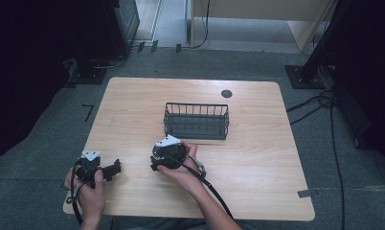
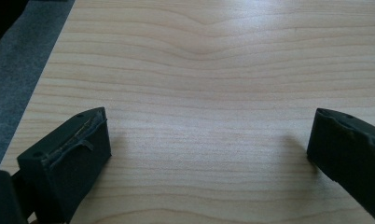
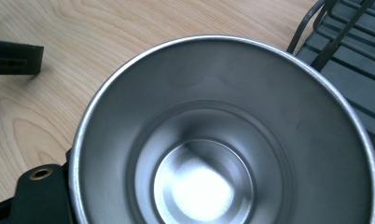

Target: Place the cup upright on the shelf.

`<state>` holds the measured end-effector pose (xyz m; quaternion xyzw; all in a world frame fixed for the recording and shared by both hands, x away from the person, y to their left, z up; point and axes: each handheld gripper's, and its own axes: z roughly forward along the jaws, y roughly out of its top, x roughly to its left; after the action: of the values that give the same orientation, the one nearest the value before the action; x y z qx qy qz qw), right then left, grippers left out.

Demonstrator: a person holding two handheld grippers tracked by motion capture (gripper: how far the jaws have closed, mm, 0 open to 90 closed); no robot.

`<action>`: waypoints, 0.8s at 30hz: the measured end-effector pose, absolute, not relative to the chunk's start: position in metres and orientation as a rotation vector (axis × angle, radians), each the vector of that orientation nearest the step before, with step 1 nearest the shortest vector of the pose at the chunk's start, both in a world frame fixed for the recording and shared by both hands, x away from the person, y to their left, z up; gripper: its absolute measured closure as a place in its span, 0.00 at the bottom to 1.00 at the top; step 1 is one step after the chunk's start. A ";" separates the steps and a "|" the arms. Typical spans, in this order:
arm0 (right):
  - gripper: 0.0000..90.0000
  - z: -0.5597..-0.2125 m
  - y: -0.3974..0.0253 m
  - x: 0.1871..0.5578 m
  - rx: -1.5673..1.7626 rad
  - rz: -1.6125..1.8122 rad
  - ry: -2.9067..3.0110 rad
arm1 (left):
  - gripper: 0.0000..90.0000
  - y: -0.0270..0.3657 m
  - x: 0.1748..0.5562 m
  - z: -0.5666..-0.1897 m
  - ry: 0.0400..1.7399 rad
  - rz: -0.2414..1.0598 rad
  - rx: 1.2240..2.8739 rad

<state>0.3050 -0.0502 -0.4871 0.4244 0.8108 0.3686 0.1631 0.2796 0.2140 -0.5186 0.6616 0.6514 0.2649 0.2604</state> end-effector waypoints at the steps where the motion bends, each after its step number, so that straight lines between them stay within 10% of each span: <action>1: 0.20 -0.487 -0.051 0.305 1.213 1.047 2.311 | 0.00 0.214 0.280 -0.519 1.764 0.717 1.792; 24: 0.20 -0.438 -0.095 0.311 1.252 1.150 2.194 | 0.00 0.214 0.280 -0.519 1.763 0.719 1.791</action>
<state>0.3109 -0.0948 -0.4381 0.4435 0.7773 0.4074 0.1820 0.2797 0.2140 -0.5187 0.6613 0.6513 0.2654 0.2608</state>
